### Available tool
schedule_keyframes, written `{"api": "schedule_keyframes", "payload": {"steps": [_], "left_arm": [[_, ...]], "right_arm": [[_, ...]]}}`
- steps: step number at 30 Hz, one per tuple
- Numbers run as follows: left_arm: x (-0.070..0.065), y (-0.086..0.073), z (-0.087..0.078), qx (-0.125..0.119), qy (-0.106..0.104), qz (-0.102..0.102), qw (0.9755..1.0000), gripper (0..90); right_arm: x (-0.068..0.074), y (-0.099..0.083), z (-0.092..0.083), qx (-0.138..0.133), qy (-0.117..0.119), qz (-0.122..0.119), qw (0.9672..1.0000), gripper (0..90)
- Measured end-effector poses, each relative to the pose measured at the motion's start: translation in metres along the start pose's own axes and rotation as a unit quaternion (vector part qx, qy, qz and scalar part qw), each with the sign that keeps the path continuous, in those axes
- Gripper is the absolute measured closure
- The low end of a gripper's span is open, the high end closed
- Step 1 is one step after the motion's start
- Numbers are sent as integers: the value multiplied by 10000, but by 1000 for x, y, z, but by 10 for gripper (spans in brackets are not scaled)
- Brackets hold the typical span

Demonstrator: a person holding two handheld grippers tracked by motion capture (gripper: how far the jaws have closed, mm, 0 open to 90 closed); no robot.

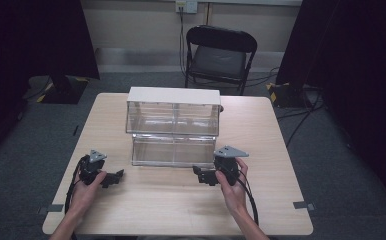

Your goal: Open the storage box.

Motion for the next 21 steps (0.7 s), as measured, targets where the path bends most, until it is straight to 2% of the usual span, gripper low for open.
{"api": "schedule_keyframes", "payload": {"steps": [11,21], "left_arm": [[0,0,0,-1,1,0,10000,12],[0,0,0,-2,2,-1,10000,12]], "right_arm": [[0,2,-1,1,-55,-24,10000,47],[-1,7,-2,30,-3,-3,10000,18]]}}
Point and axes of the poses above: each handheld gripper's, and its own axes: z roughly forward along the jaws, y roughly out of its top, x roughly to its left, the point moved 7 cm from there along z, roughly forward along the jaws, and after that the axes turned 15 degrees about -y, right-handed, at the moved point
